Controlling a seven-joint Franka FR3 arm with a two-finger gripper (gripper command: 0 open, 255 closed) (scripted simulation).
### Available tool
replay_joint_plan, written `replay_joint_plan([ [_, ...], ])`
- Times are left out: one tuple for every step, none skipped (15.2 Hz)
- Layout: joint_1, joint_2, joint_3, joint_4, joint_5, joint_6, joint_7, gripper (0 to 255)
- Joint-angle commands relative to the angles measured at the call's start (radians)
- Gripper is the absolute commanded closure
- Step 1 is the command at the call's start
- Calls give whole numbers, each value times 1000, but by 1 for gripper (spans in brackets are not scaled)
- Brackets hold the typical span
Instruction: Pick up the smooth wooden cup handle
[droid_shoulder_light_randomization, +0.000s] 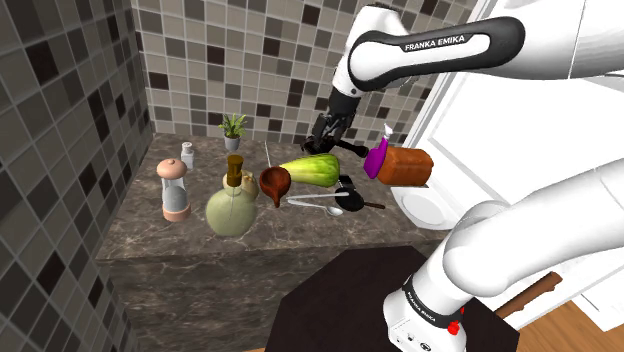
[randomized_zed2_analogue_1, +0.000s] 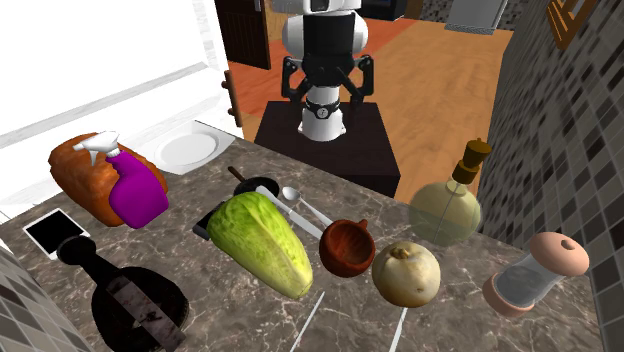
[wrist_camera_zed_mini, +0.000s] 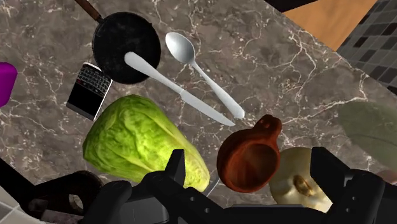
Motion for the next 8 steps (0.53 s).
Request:
replay_joint_plan([
  [0, 80, -4, 18, 2, 60, -6, 0],
  [2, 117, -4, 25, 4, 88, -6, 0],
  [3, 154, -4, 33, 6, 115, -6, 0],
  [4, 192, -4, 43, 8, 141, -6, 0],
  [6, 230, -4, 54, 10, 167, -7, 0],
  [7, 269, -3, 66, 12, 191, -7, 0],
  [8, 308, -3, 80, 14, 214, -8, 0],
  [9, 347, -3, 95, 17, 236, -8, 0],
])
